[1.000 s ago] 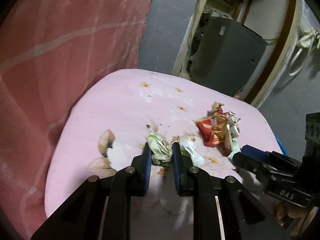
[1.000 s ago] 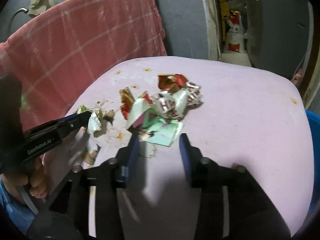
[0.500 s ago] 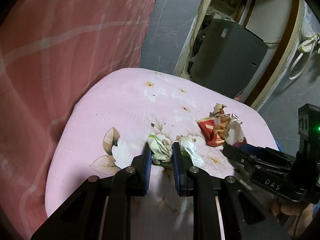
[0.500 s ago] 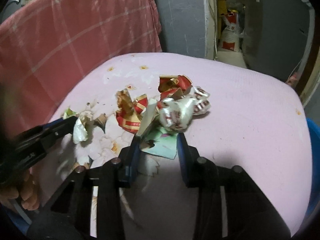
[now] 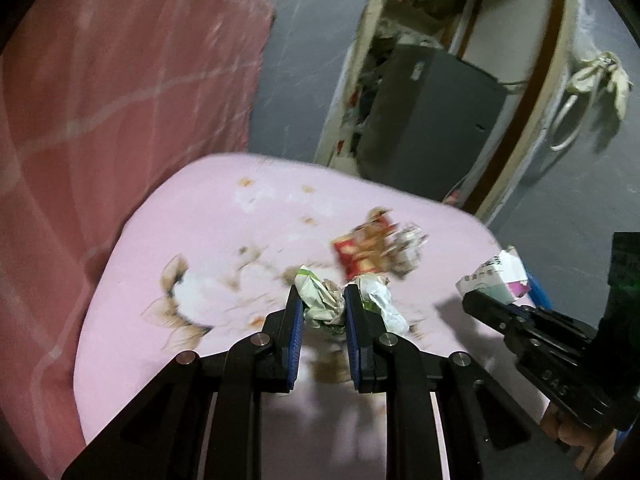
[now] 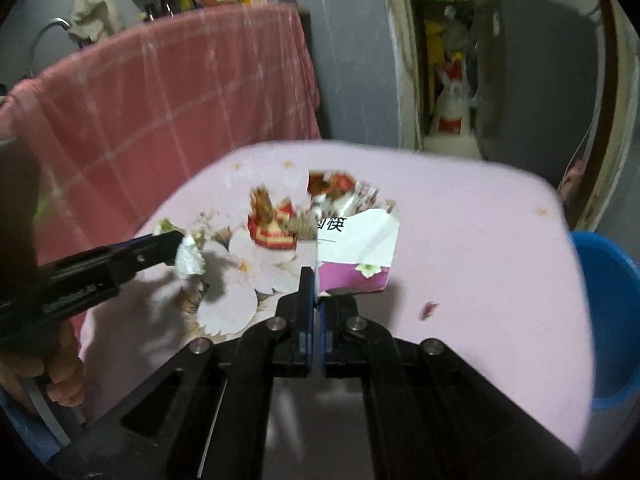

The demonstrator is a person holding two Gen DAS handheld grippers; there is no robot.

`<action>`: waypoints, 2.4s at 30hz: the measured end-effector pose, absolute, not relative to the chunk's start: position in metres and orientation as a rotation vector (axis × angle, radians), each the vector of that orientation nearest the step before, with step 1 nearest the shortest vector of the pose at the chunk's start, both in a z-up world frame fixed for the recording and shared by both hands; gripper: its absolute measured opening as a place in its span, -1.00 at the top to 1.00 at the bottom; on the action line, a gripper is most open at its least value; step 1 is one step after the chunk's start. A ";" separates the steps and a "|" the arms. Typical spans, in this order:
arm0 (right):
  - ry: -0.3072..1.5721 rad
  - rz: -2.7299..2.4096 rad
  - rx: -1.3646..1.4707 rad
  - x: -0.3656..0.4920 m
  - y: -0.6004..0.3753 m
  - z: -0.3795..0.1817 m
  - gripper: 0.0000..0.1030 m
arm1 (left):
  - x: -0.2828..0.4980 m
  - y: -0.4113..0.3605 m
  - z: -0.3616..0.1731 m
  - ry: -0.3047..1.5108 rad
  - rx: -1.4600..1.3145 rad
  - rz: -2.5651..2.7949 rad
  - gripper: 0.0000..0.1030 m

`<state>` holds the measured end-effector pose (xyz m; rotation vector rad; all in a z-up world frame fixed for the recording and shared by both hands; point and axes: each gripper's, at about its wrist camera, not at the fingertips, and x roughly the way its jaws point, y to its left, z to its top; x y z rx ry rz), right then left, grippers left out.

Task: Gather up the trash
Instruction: 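Carry white paper and carton piece to the blue basin and open both tools, then bring both tools back over the remaining trash pile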

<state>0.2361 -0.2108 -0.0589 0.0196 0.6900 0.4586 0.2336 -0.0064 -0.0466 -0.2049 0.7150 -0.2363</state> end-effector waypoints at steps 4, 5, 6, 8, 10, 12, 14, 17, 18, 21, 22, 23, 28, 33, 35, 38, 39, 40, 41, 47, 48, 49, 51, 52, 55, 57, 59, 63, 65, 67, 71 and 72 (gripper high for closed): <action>0.567 0.429 0.016 0.215 -0.236 -0.026 0.95 | 0.228 -0.030 -0.026 0.631 -0.194 -0.289 0.68; 0.540 0.419 0.012 0.211 -0.241 -0.019 0.95 | 0.225 -0.040 -0.017 0.596 -0.183 -0.308 0.68; 0.505 0.404 0.005 0.205 -0.248 -0.010 0.95 | 0.223 -0.049 -0.011 0.566 -0.174 -0.324 0.68; 0.457 0.377 -0.003 0.200 -0.258 0.004 0.95 | 0.220 -0.062 0.000 0.516 -0.161 -0.353 0.68; 0.409 0.347 -0.006 0.193 -0.270 0.016 0.95 | 0.217 -0.079 0.013 0.461 -0.149 -0.386 0.68; 0.351 0.311 -0.008 0.185 -0.286 0.031 0.95 | 0.213 -0.100 0.026 0.397 -0.135 -0.421 0.68; 0.314 0.279 -0.013 0.177 -0.298 0.041 0.95 | 0.212 -0.117 0.037 0.350 -0.120 -0.451 0.68; 0.265 0.227 -0.015 0.171 -0.319 0.054 0.95 | 0.211 -0.144 0.049 0.299 -0.106 -0.501 0.68; 0.252 0.211 -0.015 0.170 -0.326 0.058 0.95 | 0.211 -0.152 0.052 0.288 -0.104 -0.516 0.68; 0.229 0.158 -0.013 0.166 -0.350 0.062 0.95 | 0.216 -0.177 0.057 0.272 -0.094 -0.559 0.68; 0.226 0.140 -0.013 0.166 -0.359 0.062 0.95 | 0.216 -0.182 0.057 0.270 -0.090 -0.567 0.68; 0.226 0.124 -0.013 0.166 -0.366 0.060 0.95 | 0.219 -0.194 0.057 0.270 -0.085 -0.582 0.68; 0.253 0.053 0.007 0.172 -0.403 0.051 0.95 | 0.234 -0.233 0.046 0.301 -0.087 -0.643 0.68; 0.315 0.001 0.044 0.185 -0.441 0.027 0.95 | 0.254 -0.267 0.031 0.359 -0.076 -0.685 0.68; 0.343 -0.008 0.062 0.189 -0.452 0.017 0.95 | 0.262 -0.278 0.024 0.386 -0.059 -0.693 0.68; 0.395 -0.014 0.090 0.198 -0.466 -0.003 0.94 | 0.273 -0.294 0.010 0.440 -0.034 -0.703 0.68; 0.418 -0.016 0.097 0.202 -0.470 -0.011 0.94 | 0.277 -0.297 0.005 0.460 -0.028 -0.706 0.68; 0.430 -0.017 0.101 0.204 -0.471 -0.015 0.94 | 0.281 -0.300 -0.001 0.483 -0.023 -0.708 0.68; 0.453 -0.018 0.109 0.208 -0.474 -0.022 0.94 | 0.285 -0.302 -0.007 0.507 -0.018 -0.705 0.67; 0.575 -0.016 0.154 0.229 -0.484 -0.056 0.93 | 0.306 -0.319 -0.044 0.676 0.013 -0.695 0.67; 0.596 -0.014 0.168 0.233 -0.486 -0.062 0.93 | 0.310 -0.320 -0.050 0.702 0.011 -0.691 0.66; 0.607 -0.013 0.175 0.236 -0.487 -0.065 0.93 | 0.314 -0.321 -0.055 0.729 0.005 -0.691 0.66; 0.645 -0.015 0.196 0.243 -0.492 -0.073 0.93 | 0.321 -0.323 -0.064 0.779 0.001 -0.681 0.63; 0.655 -0.017 0.203 0.244 -0.495 -0.076 0.92 | 0.324 -0.323 -0.068 0.797 -0.002 -0.675 0.60; 0.680 -0.020 0.217 0.249 -0.497 -0.079 0.85 | 0.327 -0.321 -0.072 0.820 -0.020 -0.664 0.39; 0.691 -0.025 0.218 0.249 -0.499 -0.080 0.68 | 0.326 -0.318 -0.071 0.818 -0.029 -0.668 0.32; 0.691 -0.030 0.216 0.247 -0.500 -0.079 0.56 | 0.325 -0.316 -0.069 0.813 -0.026 -0.665 0.31; 0.678 -0.045 0.212 0.243 -0.500 -0.070 0.45 | 0.322 -0.307 -0.063 0.792 -0.041 -0.652 0.26; 0.658 -0.050 0.207 0.241 -0.498 -0.064 0.38 | 0.319 -0.301 -0.056 0.767 -0.053 -0.642 0.20; 0.629 -0.058 0.197 0.237 -0.494 -0.055 0.28 | 0.314 -0.289 -0.048 0.730 -0.071 -0.635 0.09; 0.542 -0.053 0.179 0.223 -0.479 -0.028 0.08 | 0.302 -0.260 -0.022 0.636 -0.115 -0.605 -0.19; 0.514 -0.049 0.174 0.218 -0.473 -0.019 -0.03 | 0.299 -0.253 -0.014 0.611 -0.122 -0.598 -0.30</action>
